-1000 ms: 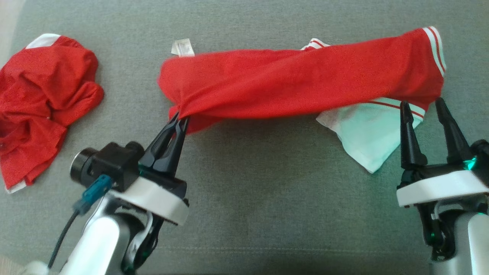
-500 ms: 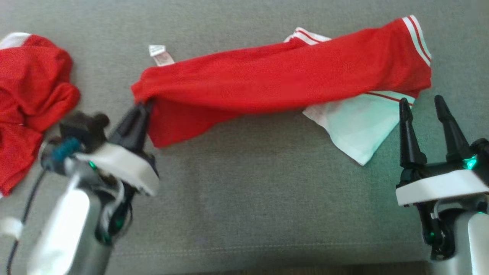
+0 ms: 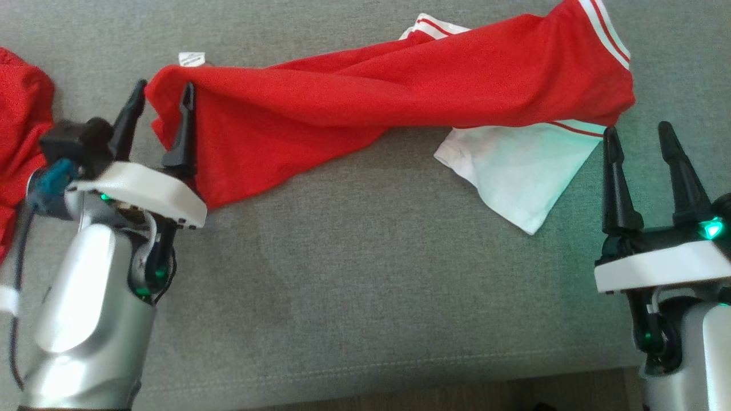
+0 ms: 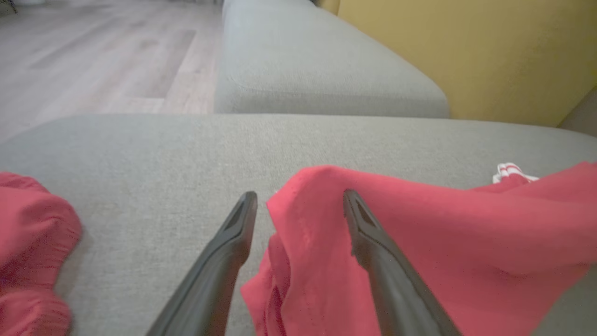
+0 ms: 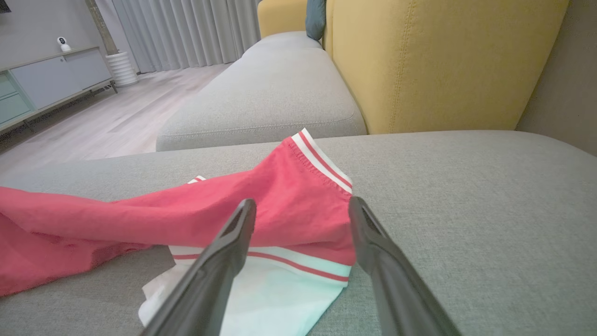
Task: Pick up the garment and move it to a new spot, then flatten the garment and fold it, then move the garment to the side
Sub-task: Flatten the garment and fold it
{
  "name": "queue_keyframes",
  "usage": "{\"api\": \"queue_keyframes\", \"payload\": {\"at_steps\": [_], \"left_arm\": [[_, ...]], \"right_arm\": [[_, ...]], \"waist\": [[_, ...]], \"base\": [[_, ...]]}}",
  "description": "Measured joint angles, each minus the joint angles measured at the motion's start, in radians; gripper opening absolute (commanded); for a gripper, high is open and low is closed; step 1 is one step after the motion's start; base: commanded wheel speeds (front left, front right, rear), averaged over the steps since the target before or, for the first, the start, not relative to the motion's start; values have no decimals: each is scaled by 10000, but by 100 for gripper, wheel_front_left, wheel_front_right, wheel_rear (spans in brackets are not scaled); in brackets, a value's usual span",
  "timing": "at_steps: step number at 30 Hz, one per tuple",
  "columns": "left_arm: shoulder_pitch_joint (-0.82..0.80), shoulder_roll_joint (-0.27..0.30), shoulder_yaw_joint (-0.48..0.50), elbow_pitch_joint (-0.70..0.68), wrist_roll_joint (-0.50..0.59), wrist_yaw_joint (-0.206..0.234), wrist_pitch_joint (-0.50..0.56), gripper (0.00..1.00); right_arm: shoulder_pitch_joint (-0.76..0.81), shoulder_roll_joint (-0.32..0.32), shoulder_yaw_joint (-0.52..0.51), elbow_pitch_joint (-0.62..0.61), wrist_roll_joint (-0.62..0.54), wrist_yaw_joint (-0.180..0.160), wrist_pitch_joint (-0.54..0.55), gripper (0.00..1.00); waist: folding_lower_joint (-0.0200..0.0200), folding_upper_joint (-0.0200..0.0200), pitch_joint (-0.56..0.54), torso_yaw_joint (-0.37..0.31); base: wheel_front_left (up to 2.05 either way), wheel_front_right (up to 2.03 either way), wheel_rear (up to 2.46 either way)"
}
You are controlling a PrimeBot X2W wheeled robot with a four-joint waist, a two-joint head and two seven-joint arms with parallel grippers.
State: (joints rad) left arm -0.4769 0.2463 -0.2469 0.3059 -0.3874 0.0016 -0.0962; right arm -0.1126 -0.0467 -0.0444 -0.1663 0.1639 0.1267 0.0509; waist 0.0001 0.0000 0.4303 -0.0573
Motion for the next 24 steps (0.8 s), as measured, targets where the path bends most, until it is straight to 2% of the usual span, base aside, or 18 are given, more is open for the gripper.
{"api": "queue_keyframes", "payload": {"at_steps": [3,7,14,18,24], "left_arm": [[40,-102,-6,33,339,261,-924,100],[370,-311,13,-303,635,533,-1452,100],[1563,-579,290,-1787,1104,876,-1534,100],[2350,-690,364,-2477,1384,878,-1601,100],[3579,-943,334,-2746,1595,878,-1605,100]], "right_arm": [[0,0,2,6,-84,0,-40,100],[0,0,77,29,-242,0,-71,100],[22,0,115,79,-435,0,-67,100],[108,0,151,92,-506,0,-12,100],[676,0,299,128,-506,0,125,100]], "waist": [[0,0,-64,83],[-1,0,-272,185],[-1,0,-737,360],[-2,0,-1089,444],[-2,0,-1582,520]], "base": [[0,0,0],[0,0,0],[0,0,0],[0,0,0],[0,0,0]]}}
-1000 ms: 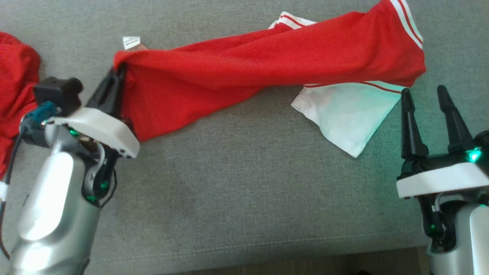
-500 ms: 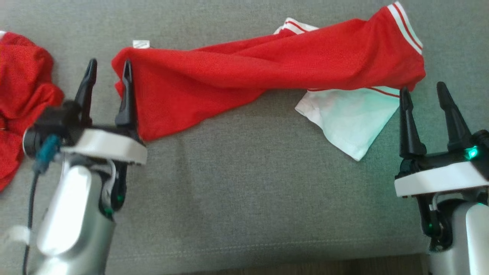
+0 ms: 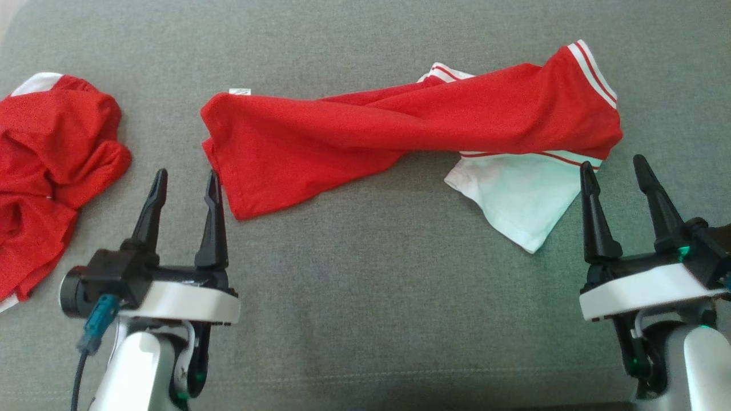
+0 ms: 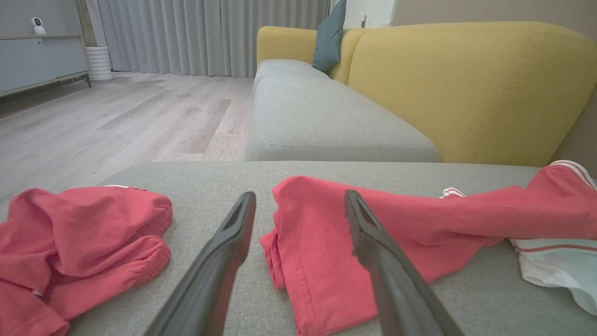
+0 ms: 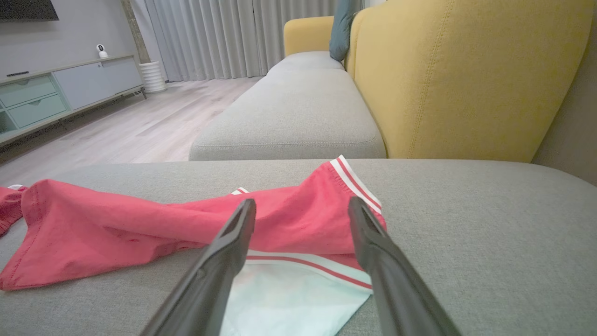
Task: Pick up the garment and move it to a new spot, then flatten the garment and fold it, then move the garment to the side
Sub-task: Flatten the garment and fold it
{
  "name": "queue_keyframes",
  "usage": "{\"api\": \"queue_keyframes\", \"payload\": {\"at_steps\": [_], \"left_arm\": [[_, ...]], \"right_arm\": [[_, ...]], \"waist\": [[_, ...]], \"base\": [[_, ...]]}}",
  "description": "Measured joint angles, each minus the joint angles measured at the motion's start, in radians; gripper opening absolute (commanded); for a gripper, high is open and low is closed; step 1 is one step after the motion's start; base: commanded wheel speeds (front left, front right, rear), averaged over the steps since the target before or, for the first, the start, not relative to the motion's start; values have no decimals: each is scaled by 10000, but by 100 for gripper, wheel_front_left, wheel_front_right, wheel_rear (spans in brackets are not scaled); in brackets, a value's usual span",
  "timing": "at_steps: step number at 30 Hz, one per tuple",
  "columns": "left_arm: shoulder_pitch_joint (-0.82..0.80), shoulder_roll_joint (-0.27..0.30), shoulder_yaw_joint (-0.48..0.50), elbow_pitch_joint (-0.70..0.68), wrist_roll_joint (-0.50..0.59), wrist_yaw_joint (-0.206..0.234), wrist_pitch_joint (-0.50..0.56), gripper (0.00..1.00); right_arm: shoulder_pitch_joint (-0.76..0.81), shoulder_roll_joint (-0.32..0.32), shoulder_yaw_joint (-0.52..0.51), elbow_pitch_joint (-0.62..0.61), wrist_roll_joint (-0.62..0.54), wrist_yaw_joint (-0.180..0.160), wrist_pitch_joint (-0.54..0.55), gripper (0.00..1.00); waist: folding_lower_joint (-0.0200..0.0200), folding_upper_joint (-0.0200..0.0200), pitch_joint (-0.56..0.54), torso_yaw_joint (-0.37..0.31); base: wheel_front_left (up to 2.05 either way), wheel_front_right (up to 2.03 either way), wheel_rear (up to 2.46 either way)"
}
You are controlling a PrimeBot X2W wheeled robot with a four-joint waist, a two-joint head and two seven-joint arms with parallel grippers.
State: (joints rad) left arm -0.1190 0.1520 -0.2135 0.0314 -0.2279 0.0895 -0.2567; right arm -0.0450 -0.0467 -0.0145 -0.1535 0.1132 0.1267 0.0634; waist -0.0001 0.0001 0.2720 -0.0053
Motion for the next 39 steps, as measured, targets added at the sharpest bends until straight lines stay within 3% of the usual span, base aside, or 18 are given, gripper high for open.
{"api": "queue_keyframes", "payload": {"at_steps": [8,12,18,30,31,32,33,34,39], "left_arm": [[74,-48,13,-4,100,-21,0,100],[60,-46,-44,176,142,-268,8,100],[-659,-211,-405,1935,-700,-1085,1578,100],[-1290,-274,-318,3298,-1287,-1287,1918,100],[-1343,-282,-318,3327,-1310,-1338,1918,81],[-1385,-293,-324,3344,-1358,-1348,1900,44],[-1412,-299,-332,3365,-1358,-1350,1831,13],[-1424,-301,-336,3404,-1358,-1350,1827,0],[-1481,-297,-403,3528,-1344,-1384,1743,0]], "right_arm": [[-10,0,27,-33,13,0,88,100],[-10,0,44,-73,23,0,88,100],[-40,0,159,-54,132,0,105,100],[-70,0,184,94,270,0,73,100],[-70,0,184,111,276,0,75,100],[-72,0,182,142,276,0,75,100],[-73,0,182,176,276,0,75,100],[-73,0,176,196,276,0,84,100],[-48,0,142,474,301,0,556,100]], "waist": [[0,0,-82,45],[0,0,3,40],[0,0,399,-6],[0,0,739,-198],[1,0,749,-198],[1,0,758,-194],[0,0,769,-190],[0,0,780,-183],[0,0,802,-123]], "base": [[0,0,0],[0,0,0],[0,0,0],[0,0,0],[0,0,0],[0,0,0],[0,0,0],[0,0,0],[0,0,0]]}}
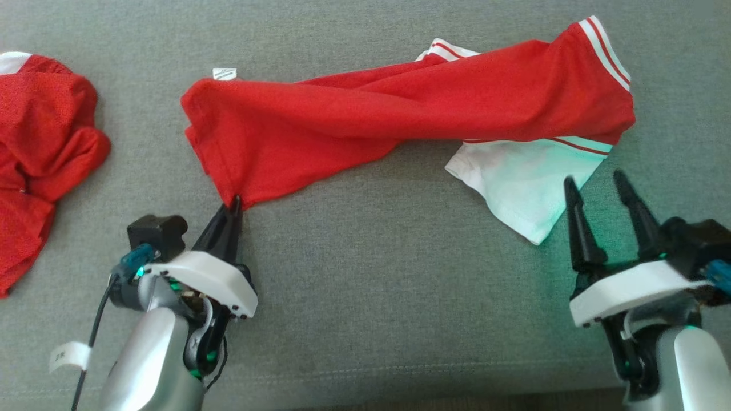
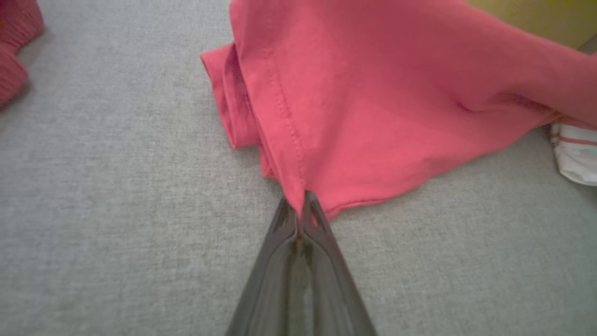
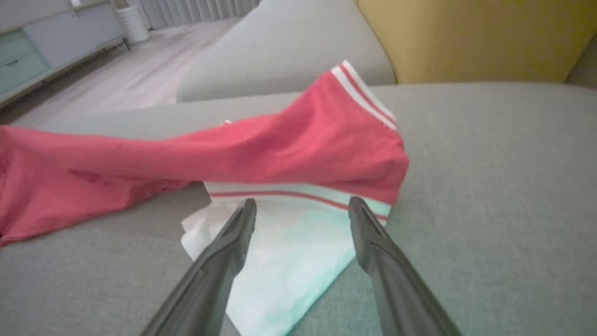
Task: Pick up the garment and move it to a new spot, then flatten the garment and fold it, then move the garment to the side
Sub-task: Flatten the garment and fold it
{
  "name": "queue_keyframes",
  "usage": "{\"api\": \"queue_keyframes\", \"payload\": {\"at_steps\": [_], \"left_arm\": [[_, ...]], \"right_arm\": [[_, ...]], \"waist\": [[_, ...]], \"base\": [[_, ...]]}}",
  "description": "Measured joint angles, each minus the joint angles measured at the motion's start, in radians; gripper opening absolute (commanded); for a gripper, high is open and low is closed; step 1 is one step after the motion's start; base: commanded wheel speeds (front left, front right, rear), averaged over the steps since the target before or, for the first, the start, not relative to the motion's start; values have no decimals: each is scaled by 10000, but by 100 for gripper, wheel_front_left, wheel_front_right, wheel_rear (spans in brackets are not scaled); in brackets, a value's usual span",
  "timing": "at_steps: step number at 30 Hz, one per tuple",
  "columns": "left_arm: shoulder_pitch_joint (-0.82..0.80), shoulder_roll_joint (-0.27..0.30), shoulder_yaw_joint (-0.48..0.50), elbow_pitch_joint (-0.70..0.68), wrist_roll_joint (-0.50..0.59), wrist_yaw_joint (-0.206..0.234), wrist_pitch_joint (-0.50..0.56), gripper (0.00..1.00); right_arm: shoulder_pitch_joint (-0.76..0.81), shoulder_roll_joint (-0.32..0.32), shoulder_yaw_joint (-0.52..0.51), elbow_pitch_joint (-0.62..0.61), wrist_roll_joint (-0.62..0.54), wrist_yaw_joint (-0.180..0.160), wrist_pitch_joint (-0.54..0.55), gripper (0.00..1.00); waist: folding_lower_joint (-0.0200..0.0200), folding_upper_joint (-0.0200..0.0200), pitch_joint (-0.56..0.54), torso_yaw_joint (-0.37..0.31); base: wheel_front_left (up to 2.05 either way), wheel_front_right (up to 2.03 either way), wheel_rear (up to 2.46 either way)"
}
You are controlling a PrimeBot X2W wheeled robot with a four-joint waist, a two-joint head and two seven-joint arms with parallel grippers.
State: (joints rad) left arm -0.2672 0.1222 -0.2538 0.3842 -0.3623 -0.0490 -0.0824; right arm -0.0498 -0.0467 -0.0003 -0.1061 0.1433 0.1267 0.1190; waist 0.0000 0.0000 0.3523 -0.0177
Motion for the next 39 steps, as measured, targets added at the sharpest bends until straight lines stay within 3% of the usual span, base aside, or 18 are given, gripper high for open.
{"api": "queue_keyframes", "payload": {"at_steps": [7,19,20,21,22,23,30,39], "left_arm": [[-47,31,-199,-50,98,6,-140,0],[-301,36,-286,-98,105,17,-430,0],[-302,38,-291,-98,107,17,-441,0],[-302,38,-295,-98,107,17,-456,0],[-302,38,-297,-107,107,19,-545,0],[-302,40,-297,-150,107,19,-616,0],[-291,309,-199,-1313,299,314,-1045,0],[-304,1164,525,-4451,612,920,-838,0]], "right_arm": [[683,4,-176,734,263,0,1668,100],[193,0,284,1070,936,0,2454,100],[189,-2,290,1072,986,0,2516,91],[189,-2,288,1083,1055,0,2541,55],[188,-4,288,1097,1145,0,2642,5],[188,-6,286,1078,1223,0,2681,0],[178,25,-151,420,1154,0,1918,0],[-1018,-236,-1837,-1971,303,0,907,0]], "waist": [[0,0,83,128],[0,0,372,352],[0,0,373,363],[0,0,367,373],[0,0,360,380],[0,0,350,388],[1,0,83,375],[0,0,-738,360]], "base": [[0,0,0],[0,0,0],[0,0,0],[0,0,0],[0,0,0],[0,0,0],[0,0,0],[0,0,0]]}}
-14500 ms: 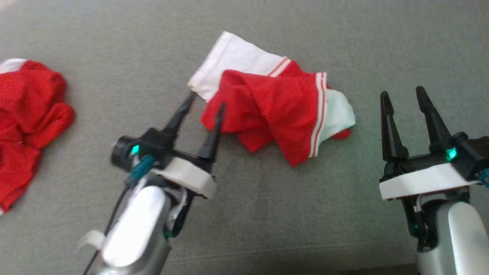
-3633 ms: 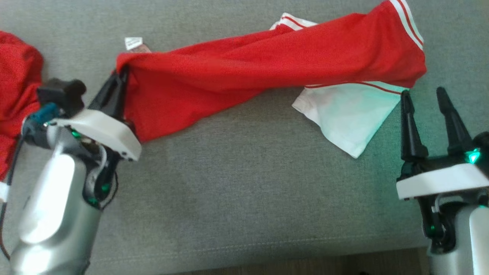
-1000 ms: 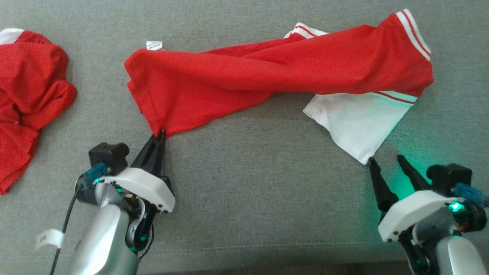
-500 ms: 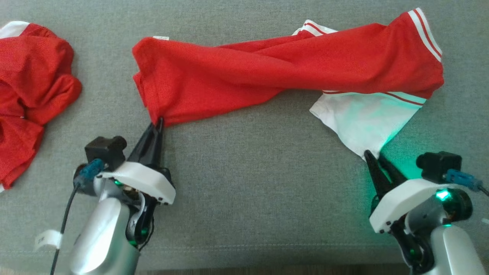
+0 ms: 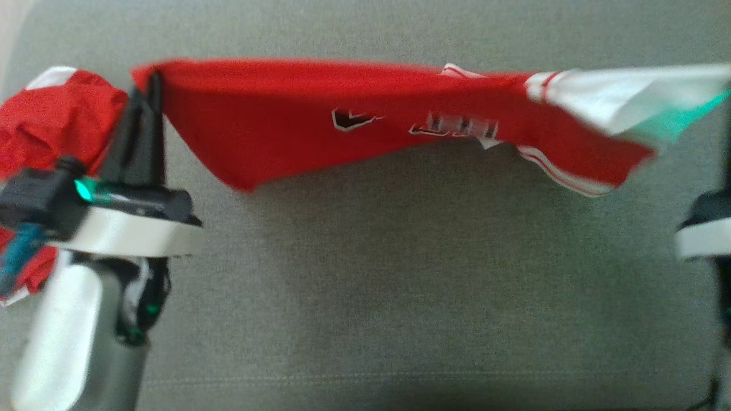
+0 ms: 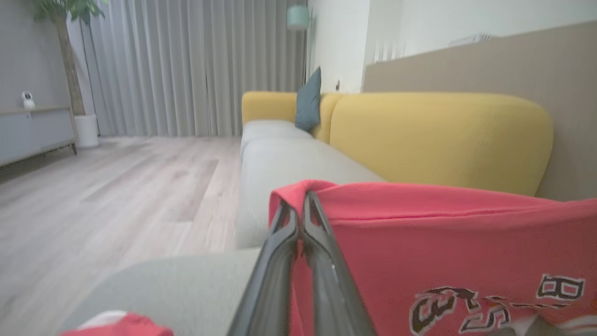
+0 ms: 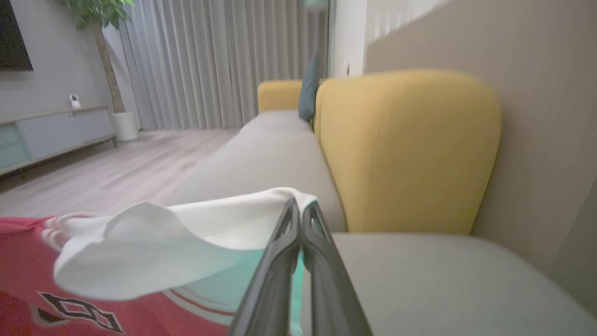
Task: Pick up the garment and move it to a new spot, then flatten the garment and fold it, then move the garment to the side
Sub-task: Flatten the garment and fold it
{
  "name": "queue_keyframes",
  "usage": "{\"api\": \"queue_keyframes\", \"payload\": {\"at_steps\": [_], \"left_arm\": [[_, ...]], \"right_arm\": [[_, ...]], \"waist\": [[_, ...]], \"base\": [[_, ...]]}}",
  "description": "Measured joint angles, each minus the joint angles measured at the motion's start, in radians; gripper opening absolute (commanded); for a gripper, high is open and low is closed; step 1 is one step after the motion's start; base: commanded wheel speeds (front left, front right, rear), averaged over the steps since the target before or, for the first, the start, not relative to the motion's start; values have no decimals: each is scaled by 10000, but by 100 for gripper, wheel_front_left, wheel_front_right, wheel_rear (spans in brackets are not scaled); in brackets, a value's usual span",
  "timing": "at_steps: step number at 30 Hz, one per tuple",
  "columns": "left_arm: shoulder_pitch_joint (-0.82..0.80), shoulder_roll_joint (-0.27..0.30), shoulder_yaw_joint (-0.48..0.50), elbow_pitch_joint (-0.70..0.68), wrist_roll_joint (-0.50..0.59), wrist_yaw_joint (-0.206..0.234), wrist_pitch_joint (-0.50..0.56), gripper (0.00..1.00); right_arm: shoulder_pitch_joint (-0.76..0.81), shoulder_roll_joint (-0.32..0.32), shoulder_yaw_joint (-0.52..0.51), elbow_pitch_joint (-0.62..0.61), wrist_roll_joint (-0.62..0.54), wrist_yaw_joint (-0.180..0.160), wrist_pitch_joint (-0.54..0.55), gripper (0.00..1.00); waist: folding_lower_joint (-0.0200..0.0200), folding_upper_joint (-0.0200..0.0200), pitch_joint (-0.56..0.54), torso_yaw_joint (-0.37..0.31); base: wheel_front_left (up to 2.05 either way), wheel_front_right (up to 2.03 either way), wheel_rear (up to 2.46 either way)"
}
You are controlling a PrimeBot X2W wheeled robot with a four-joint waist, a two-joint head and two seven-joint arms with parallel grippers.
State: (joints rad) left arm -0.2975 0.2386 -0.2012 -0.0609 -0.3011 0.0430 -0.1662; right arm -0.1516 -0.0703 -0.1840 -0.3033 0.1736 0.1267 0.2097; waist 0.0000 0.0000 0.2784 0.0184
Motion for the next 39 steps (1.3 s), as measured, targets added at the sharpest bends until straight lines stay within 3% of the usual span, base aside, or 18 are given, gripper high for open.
{"api": "queue_keyframes", "payload": {"at_steps": [12,15,21,30,39], "left_arm": [[-2200,550,234,-2792,186,96,1158,0],[-2728,627,230,-2961,186,48,1400,0],[-3595,552,10,-2569,94,-94,1678,0],[-5232,-94,-378,491,-504,-571,1586,0],[-8473,-894,-441,5902,-368,-974,-393,0]], "right_arm": [[-2866,-1223,-991,-2207,-92,0,247,0],[-3666,-1496,-988,-2286,-56,0,464,0],[-5008,-2015,-711,-1181,518,0,769,0],[-7026,-2426,293,1760,1064,0,470,0],[-10854,-2236,1795,6824,1051,0,-1768,0]], "waist": [[0,0,-985,-33],[0,0,-1124,-57],[0,0,-1120,-37],[1,0,-525,24],[-1,0,-108,54]], "base": [[0,0,0],[0,0,0],[0,0,0],[0,0,0],[0,0,0]]}}
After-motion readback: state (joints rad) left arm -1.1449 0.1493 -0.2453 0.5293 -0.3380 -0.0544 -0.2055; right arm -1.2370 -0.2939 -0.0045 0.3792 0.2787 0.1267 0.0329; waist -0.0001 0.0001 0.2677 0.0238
